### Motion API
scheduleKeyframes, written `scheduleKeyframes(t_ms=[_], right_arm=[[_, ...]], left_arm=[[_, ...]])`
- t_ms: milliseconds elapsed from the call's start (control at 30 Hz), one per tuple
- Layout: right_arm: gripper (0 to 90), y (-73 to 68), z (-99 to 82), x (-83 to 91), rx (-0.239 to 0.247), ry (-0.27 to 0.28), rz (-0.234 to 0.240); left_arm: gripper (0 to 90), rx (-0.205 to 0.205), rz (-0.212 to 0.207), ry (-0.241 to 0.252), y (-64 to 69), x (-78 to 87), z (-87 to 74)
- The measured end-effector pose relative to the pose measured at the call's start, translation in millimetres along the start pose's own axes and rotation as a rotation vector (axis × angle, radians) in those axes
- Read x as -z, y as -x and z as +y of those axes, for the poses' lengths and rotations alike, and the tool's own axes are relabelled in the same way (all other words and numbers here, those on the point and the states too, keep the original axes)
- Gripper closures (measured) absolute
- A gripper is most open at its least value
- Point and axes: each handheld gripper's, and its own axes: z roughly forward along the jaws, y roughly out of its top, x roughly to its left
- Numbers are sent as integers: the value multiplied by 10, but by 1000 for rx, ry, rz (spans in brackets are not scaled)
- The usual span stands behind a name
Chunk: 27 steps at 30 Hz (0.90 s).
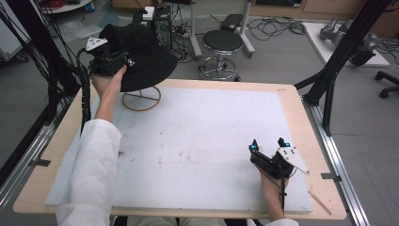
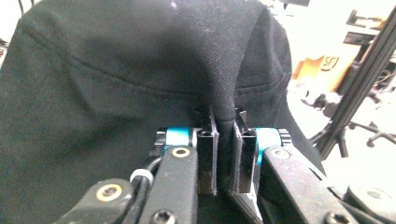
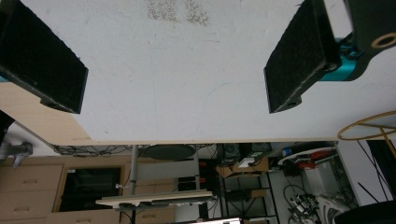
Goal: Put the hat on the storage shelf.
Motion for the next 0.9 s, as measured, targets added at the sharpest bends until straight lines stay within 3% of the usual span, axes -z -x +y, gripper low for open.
scheduleKeyframes(t_ms=[167,333,467,567,667,800,900], right_arm=[[53,-1,0,3,-1,1,0],[52,-3,1,3,-1,0,-1],[53,-3,1,4,1,0,-2],[52,-3,1,4,0,0,-2],[53,-2,1,3,1,0,-2],[53,-2,2,4,-3,0,-3],[52,-8,5,9,3,4,-1]], left_arm=[[754,12,-31,-3,-15,11,4],[668,4,-27,5,18,19,11],[523,-5,-40,18,35,31,17],[411,-23,-18,34,48,62,36],[357,-14,-13,37,34,95,49],[339,1,-4,65,19,215,21],[310,5,28,81,-15,360,-34]])
